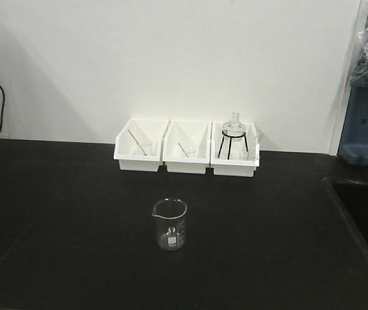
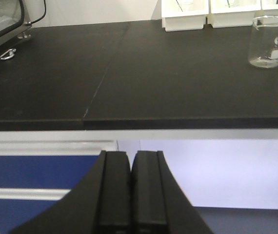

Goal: Grab transparent chemical and place on left bench

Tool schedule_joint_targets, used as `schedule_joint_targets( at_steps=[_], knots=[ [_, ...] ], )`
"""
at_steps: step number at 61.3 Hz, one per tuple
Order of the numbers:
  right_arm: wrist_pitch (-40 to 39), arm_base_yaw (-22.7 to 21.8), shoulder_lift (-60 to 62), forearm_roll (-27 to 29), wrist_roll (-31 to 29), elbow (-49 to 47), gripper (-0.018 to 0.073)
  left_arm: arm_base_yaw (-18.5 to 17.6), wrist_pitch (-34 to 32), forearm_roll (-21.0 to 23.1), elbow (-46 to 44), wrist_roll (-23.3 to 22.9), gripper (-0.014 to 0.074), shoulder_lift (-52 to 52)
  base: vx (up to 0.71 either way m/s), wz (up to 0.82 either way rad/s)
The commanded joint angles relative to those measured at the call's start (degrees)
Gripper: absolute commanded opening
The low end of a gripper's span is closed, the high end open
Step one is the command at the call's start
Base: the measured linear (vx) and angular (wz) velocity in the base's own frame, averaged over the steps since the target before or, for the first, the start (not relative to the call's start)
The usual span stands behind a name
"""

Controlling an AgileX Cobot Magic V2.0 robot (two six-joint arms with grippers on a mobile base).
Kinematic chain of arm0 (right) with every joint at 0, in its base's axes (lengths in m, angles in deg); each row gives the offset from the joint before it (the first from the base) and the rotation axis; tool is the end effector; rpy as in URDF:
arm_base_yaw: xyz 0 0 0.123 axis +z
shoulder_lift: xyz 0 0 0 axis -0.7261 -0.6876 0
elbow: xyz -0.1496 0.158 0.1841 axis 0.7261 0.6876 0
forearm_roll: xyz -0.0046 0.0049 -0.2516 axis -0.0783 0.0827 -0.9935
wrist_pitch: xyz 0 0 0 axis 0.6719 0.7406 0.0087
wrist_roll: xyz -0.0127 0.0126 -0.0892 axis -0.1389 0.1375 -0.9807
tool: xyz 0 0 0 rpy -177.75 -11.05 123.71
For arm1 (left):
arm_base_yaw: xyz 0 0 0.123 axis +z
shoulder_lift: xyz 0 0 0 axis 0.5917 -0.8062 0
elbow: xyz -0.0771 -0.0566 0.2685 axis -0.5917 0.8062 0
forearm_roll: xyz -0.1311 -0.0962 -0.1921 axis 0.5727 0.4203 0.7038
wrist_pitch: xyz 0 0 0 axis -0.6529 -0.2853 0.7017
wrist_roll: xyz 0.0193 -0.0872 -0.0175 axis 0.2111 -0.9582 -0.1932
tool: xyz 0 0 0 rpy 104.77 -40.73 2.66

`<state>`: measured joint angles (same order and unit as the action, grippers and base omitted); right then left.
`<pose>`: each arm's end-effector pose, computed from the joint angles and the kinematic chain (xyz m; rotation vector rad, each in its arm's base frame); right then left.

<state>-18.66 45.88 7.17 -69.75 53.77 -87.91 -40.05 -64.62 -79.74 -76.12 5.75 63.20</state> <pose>0.1010 0.0198 0.2978 -0.2560 1.5088 0.0856 0.0565 -0.0037 0.2036 0.0740 1.5102 -0.0275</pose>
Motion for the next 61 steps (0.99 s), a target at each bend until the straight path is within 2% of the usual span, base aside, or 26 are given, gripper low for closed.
schedule_joint_targets(
  at_steps=[1,32,61],
  knots=[
    [-0.72,-0.10,-0.33,0.67,-0.02,-1.75,-0.0004,-0.10,-4.49,0.04,0.93,-0.45,-0.0003,1.10,0.32,-0.01],
    [-0.68,-0.10,-0.33,0.67,-0.02,-1.75,-0.0004,-0.10,-4.49,0.04,0.93,-0.45,-0.0003,1.10,0.27,-0.02],
    [-0.71,-0.10,-0.33,0.67,-0.10,-1.75,-0.0004,-0.10,-4.49,0.04,0.93,-0.45,-0.0003,1.10,0.14,-0.03]
  ],
)
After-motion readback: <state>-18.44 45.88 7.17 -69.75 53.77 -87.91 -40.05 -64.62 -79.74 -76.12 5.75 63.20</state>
